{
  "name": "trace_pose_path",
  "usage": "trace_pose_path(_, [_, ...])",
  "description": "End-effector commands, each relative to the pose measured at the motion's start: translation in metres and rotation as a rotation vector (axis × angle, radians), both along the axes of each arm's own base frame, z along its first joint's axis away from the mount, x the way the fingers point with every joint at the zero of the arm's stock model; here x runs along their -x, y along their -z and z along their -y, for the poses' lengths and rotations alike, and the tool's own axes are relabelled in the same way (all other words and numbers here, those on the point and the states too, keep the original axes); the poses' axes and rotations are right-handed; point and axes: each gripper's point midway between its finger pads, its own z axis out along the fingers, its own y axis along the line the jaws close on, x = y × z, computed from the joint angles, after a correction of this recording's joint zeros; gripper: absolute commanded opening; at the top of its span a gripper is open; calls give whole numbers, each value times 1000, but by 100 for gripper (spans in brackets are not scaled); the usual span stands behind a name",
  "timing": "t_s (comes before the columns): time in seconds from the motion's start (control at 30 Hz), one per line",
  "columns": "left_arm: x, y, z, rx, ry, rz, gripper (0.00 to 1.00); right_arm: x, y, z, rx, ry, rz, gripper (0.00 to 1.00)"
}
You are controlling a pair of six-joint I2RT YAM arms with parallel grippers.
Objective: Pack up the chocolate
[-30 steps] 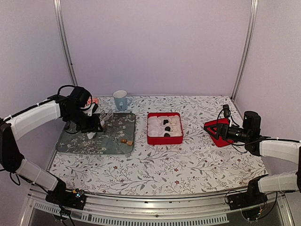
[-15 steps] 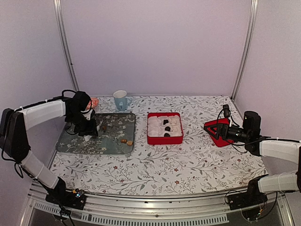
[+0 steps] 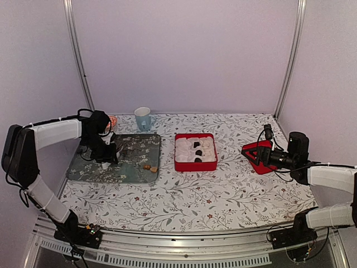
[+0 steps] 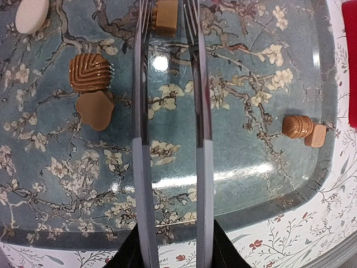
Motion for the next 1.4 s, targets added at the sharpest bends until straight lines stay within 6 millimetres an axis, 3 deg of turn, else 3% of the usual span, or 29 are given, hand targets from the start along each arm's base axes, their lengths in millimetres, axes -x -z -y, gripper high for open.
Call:
trace_pose_path(0.0, [-5,-1,1,14,13,15,28,-1,0,-1,-3,-5,1,99])
trace_pose_path(0.2, [-7,-12,2,26,7,36,20,-1,0,-2,-3,-6,2,99])
trace_pose_path(0.33, [-14,-32,17,52,40,91,19,-1,-2,-2,-6,-7,8,99])
trace_pose_path(0.63, [-34,-95,87,121,179,255,18,0,-2,-1,-7,-5,8,99])
trace_pose_path(0.77, [-37,-110,121,152,250,288,18,0,-3,-1,-6,0,10,99])
trace_pose_path(0.93, [-38,-114,164,179,325,294,18,0,0,-1,-4,-1,4,99])
trace_pose_path(1.1, [-39,-111,196,185,367,306,18,0,0,0,-1,4,7,99])
trace_pose_path(1.37, [-41,-89,228,170,412,294,18,2,2,0,0,3,5,99])
